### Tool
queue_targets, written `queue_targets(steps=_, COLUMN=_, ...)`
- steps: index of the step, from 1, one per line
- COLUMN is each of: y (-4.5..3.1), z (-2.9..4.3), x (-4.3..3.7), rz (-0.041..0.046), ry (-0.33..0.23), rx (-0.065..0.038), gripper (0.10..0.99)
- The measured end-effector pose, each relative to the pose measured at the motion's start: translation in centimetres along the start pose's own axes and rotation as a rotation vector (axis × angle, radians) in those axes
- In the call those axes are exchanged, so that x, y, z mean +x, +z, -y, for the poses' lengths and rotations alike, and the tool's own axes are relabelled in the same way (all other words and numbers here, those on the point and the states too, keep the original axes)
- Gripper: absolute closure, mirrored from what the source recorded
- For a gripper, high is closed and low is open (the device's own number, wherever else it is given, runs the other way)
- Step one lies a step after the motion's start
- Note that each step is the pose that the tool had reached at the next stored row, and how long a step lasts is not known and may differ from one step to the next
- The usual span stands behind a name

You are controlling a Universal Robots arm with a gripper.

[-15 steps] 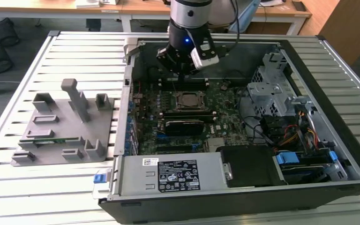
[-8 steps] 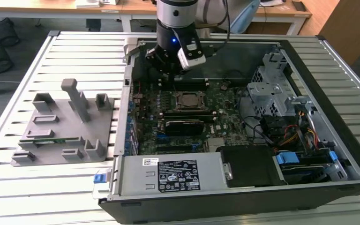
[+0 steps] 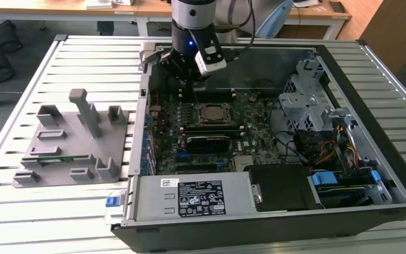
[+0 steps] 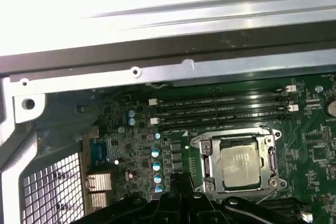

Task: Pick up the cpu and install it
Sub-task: 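Install the first cpu locking lever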

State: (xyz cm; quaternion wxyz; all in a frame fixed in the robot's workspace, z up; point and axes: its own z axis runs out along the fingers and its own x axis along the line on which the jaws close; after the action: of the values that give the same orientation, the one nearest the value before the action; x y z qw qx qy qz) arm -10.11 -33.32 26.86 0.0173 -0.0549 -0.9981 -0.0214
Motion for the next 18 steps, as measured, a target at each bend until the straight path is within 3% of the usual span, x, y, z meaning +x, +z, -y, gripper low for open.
queue_targets(steps=7, y=0.69, z=-0.24, x=0.13, rz=-0.0002, ry=-0.074, rx=0.003, gripper=0.980)
queue_targets(steps=13, y=1.04, z=-1.53, x=0.54, rz=0.0065, ry=-0.081, rx=0.002, gripper=0.980)
queue_targets(steps=15, y=1.06, z=-1.78, x=0.58, rz=0.0157, ry=-0.085, rx=0.002, gripper=0.980)
queue_targets(steps=18, y=1.06, z=-1.97, x=0.60, rz=0.0362, ry=-0.092, rx=0.001, gripper=0.980)
